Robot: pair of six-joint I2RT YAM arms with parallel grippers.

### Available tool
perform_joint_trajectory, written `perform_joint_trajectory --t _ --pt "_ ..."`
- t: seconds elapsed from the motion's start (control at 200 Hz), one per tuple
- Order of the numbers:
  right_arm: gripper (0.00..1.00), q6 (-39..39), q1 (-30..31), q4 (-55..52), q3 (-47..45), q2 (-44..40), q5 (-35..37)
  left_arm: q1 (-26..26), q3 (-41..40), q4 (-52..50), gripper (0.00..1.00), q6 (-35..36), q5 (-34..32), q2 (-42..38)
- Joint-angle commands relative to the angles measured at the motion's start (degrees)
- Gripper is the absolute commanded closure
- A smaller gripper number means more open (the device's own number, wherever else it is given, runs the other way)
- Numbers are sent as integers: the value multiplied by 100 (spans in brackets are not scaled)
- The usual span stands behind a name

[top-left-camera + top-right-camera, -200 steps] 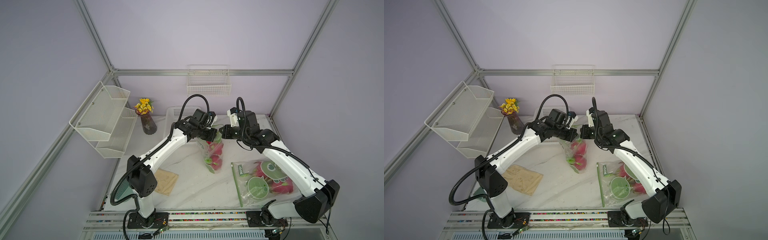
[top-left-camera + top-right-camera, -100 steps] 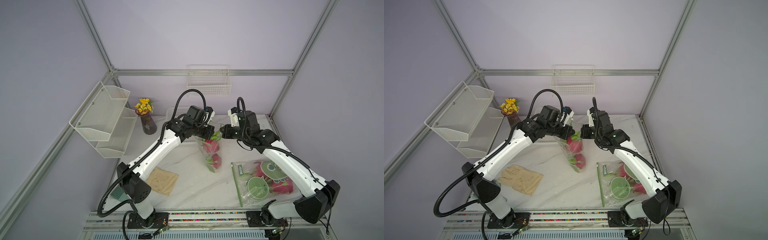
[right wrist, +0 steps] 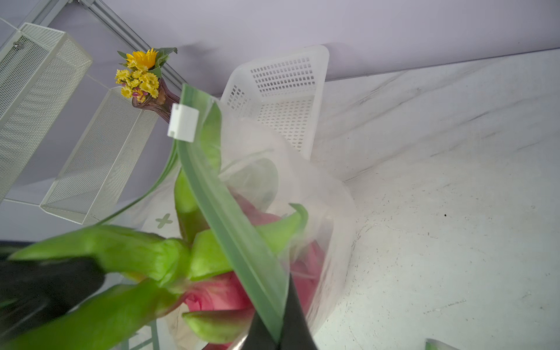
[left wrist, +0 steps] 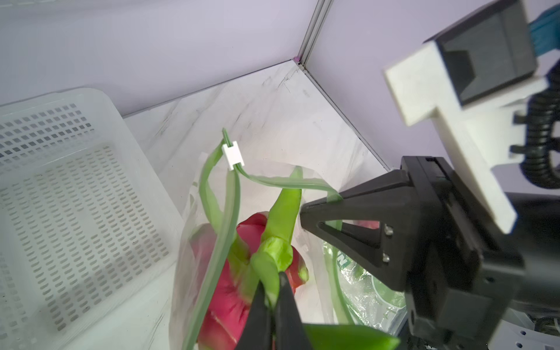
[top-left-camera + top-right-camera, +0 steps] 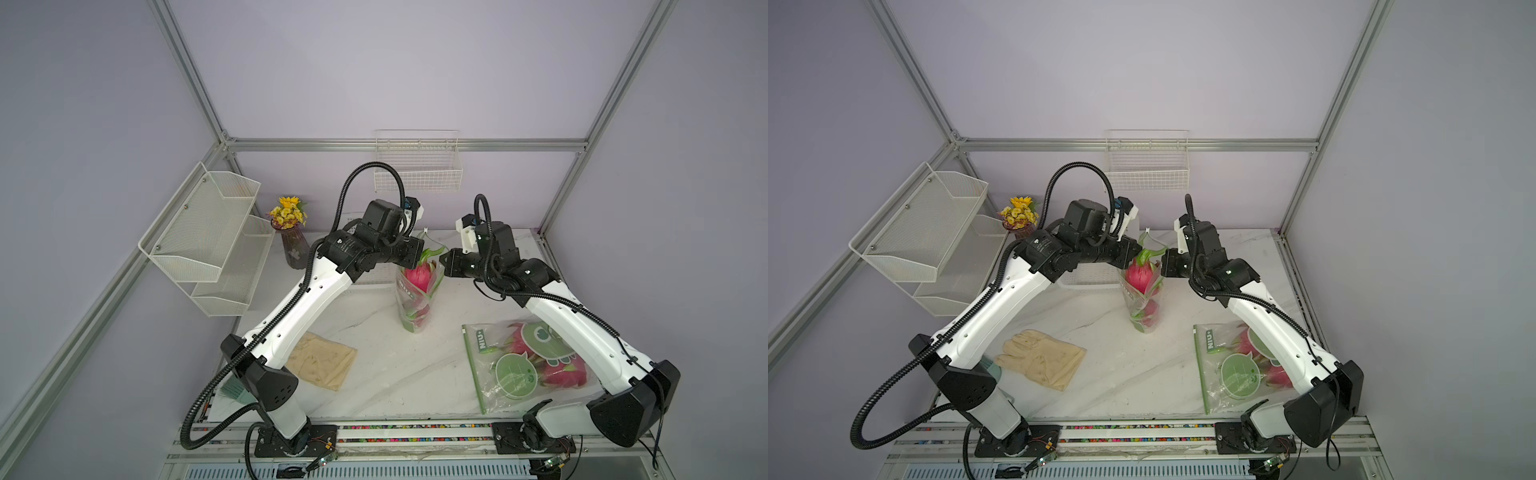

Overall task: Open the zip-top bag and take out the dragon fruit
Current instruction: Pick up the dragon fruit from the zipper food storage bag.

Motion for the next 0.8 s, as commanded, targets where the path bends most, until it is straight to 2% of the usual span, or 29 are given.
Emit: perform_joint_trajectory --t 0.0,0.235,0.795 --pt "100 34 32 86 -32 -153 61 -24 384 315 100 153 6 -346" --pt "100 31 32 116 34 -82 50 -24 672 347 100 118 244 -344" --pt "100 63 32 121 63 68 97 -17 1296 424 100 285 -282 -549"
